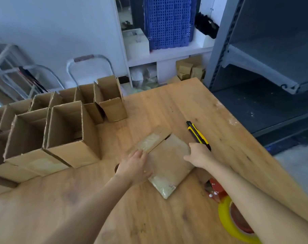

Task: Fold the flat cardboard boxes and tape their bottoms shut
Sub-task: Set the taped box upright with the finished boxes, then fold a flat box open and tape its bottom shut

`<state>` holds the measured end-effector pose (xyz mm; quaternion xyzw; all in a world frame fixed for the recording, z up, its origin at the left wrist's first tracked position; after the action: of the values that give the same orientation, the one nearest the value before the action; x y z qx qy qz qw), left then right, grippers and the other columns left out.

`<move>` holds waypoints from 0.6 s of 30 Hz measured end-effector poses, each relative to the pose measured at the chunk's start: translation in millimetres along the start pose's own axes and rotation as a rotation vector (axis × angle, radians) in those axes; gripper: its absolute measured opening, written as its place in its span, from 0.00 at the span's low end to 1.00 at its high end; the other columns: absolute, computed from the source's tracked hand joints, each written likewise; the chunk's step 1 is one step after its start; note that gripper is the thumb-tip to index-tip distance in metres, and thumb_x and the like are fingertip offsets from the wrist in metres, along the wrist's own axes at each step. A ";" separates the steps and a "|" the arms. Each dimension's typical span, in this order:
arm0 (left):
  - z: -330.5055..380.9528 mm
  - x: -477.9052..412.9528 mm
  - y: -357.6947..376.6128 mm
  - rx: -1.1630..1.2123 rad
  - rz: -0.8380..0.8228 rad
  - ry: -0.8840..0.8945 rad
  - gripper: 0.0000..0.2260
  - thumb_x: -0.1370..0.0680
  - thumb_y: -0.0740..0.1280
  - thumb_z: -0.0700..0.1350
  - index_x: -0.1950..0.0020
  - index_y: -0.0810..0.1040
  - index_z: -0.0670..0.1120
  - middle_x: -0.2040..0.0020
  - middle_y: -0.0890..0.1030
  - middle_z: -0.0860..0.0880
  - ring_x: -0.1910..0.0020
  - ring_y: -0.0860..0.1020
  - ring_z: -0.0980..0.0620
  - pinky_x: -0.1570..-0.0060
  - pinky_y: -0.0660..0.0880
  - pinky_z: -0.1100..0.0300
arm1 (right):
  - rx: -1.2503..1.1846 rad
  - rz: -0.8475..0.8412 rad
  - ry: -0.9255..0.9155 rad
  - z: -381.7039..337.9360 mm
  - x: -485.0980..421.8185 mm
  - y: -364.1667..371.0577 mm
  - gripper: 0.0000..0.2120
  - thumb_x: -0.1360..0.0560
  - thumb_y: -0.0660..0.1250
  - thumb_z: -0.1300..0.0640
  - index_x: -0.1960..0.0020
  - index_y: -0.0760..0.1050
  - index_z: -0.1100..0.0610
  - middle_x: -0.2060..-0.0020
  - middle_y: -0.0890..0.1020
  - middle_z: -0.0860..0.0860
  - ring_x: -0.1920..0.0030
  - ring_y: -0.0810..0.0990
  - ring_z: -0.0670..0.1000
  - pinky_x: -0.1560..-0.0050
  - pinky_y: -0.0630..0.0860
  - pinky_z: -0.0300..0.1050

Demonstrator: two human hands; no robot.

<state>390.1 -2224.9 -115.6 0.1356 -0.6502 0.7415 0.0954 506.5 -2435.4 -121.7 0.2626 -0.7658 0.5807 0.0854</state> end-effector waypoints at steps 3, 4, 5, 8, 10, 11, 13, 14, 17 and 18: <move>1.0 1.3 3.6 0.013 -0.013 -0.015 0.31 0.24 0.63 0.61 0.25 0.60 0.49 0.26 0.62 0.50 0.26 0.59 0.49 0.33 0.67 0.53 | -0.037 0.000 0.012 -2.4 -3.7 3.4 0.09 0.28 0.70 0.57 0.54 0.73 0.61 0.53 0.80 0.56 0.50 0.79 0.57 0.58 0.76 0.48; 0.8 2.8 4.4 0.018 -0.010 -0.019 0.31 0.24 0.63 0.61 0.26 0.60 0.49 0.26 0.62 0.51 0.26 0.59 0.50 0.34 0.68 0.53 | -0.042 0.018 0.013 -4.0 -3.6 3.4 0.08 0.28 0.70 0.59 0.56 0.73 0.61 0.54 0.80 0.56 0.51 0.79 0.57 0.60 0.74 0.47; 0.3 4.7 5.3 0.022 -0.001 -0.023 0.31 0.24 0.63 0.62 0.27 0.61 0.50 0.27 0.62 0.51 0.27 0.60 0.50 0.35 0.69 0.54 | -0.052 0.047 0.006 -6.6 -3.2 2.7 0.07 0.28 0.69 0.59 0.56 0.74 0.62 0.56 0.80 0.56 0.53 0.79 0.57 0.62 0.73 0.48; 0.4 14.2 4.1 0.023 0.036 -0.059 0.30 0.25 0.62 0.63 0.28 0.62 0.50 0.27 0.63 0.52 0.27 0.60 0.50 0.35 0.69 0.53 | -0.210 0.142 -0.062 -17.8 4.2 -4.4 0.14 0.24 0.65 0.55 0.57 0.76 0.67 0.62 0.78 0.58 0.62 0.73 0.56 0.66 0.63 0.47; 2.6 24.1 0.1 0.003 0.047 -0.084 0.31 0.24 0.62 0.62 0.26 0.60 0.49 0.25 0.61 0.51 0.26 0.59 0.49 0.33 0.66 0.53 | -0.283 0.198 -0.111 -24.7 12.5 -11.4 0.13 0.23 0.64 0.55 0.59 0.75 0.65 0.64 0.77 0.58 0.63 0.73 0.57 0.66 0.63 0.48; 4.1 30.1 -2.9 -0.009 0.055 -0.096 0.32 0.23 0.62 0.62 0.24 0.58 0.49 0.24 0.60 0.50 0.25 0.57 0.49 0.31 0.63 0.53 | -0.285 0.215 -0.139 -28.2 17.9 -15.4 0.10 0.24 0.63 0.57 0.60 0.74 0.62 0.66 0.76 0.55 0.63 0.74 0.57 0.66 0.65 0.49; 8.0 45.0 -10.7 -0.016 0.091 -0.128 0.33 0.23 0.62 0.61 0.23 0.56 0.49 0.23 0.58 0.49 0.24 0.55 0.49 0.28 0.59 0.54 | -0.278 0.236 -0.209 -36.1 31.7 -25.2 0.05 0.24 0.63 0.59 0.59 0.73 0.55 0.67 0.75 0.49 0.62 0.76 0.56 0.65 0.71 0.51; 10.9 54.3 -15.0 -0.010 0.118 -0.147 0.33 0.23 0.61 0.61 0.22 0.56 0.49 0.23 0.58 0.49 0.24 0.55 0.49 0.28 0.58 0.54 | -0.283 0.244 -0.256 -40.4 40.3 -30.6 0.04 0.24 0.62 0.61 0.56 0.75 0.54 0.65 0.76 0.48 0.60 0.77 0.56 0.63 0.72 0.51; 20.2 87.1 -24.4 0.030 0.234 -0.197 0.31 0.24 0.59 0.64 0.26 0.62 0.49 0.26 0.65 0.50 0.26 0.60 0.50 0.29 0.61 0.55 | -0.273 0.257 -0.403 -50.9 68.9 -42.1 0.10 0.22 0.62 0.62 0.43 0.76 0.56 0.53 0.80 0.51 0.53 0.78 0.55 0.62 0.69 0.44; 23.1 99.2 -26.6 0.039 0.272 -0.207 0.31 0.25 0.59 0.65 0.26 0.63 0.50 0.27 0.66 0.51 0.27 0.61 0.51 0.29 0.62 0.56 | -0.241 0.266 -0.459 -53.3 79.5 -43.2 0.10 0.22 0.62 0.61 0.42 0.75 0.55 0.53 0.80 0.50 0.51 0.78 0.54 0.64 0.67 0.39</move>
<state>306.6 -2247.6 -55.6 0.1239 -0.6543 0.7421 -0.0758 451.4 -2417.8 -34.0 0.2722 -0.8563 0.4172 -0.1363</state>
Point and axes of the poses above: each hand's wrist, its own x-axis away from the middle knuckle, its own y-axis out of the palm, z = x × y, the point moved 1 cm from there along -x, towards the middle knuckle
